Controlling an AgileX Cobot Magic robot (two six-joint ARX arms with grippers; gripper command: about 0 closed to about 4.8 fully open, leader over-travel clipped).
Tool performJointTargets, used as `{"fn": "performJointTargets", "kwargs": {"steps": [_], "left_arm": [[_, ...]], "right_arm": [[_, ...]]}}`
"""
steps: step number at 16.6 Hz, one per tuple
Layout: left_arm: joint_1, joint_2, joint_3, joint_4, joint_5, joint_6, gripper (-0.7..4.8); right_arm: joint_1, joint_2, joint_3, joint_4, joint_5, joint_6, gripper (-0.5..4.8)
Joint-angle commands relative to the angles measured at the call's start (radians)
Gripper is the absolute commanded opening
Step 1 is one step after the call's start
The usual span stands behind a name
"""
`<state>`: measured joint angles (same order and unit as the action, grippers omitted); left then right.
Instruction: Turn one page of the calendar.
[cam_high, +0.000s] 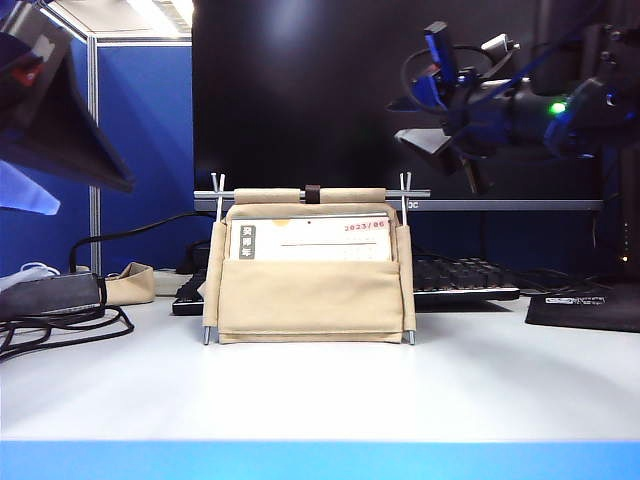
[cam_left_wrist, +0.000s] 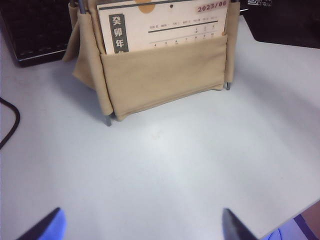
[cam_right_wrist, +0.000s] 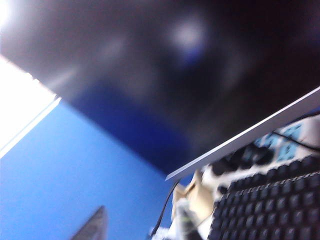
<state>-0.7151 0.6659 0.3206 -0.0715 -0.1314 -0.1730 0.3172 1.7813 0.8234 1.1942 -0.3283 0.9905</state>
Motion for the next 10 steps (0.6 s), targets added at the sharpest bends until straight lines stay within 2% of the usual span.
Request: {"fn": "performJointTargets", "kwargs": {"steps": [1, 2, 3, 4, 5, 6, 7, 10], "left_arm": [[0.000, -0.010, 0.005, 0.029, -0.003, 0.001, 2.07], [0.000, -0.022, 0.005, 0.037, -0.006, 0.001, 1.33], [0.000, -0.063, 0.005, 0.055, -0.038, 0.013, 0.55], [0.000, -0.122, 0.005, 0.055, -0.056, 0.060, 0.19], [0.000, -0.168, 0.005, 0.049, -0.063, 0.104, 0.12], [0.000, -0.250, 0.005, 0.032, -0.095, 0.123, 0.12], [0.000, -0.355, 0.003, -0.028, -0.158, 0.109, 0.12], [0.000, -0.402, -0.019, -0.091, -0.146, 0.109, 0.08]], "right_arm": [[-0.023, -0.052, -0.005, 0.048, -0.203, -0.109, 0.69], [-0.022, -0.095, -0.014, 0.011, -0.220, -0.168, 0.51], [-0.022, -0.200, -0.034, -0.152, -0.220, -0.306, 0.49], [-0.022, -0.307, -0.047, -0.360, -0.193, -0.472, 0.48], [-0.022, -0.388, -0.056, -0.515, -0.153, -0.592, 0.48], [-0.021, -0.514, -0.074, -0.740, -0.071, -0.747, 0.48], [-0.021, -0.694, -0.146, -0.913, 0.024, -0.798, 0.37], [-0.012, -0.988, -0.369, -0.934, 0.168, -0.806, -0.05]]}}
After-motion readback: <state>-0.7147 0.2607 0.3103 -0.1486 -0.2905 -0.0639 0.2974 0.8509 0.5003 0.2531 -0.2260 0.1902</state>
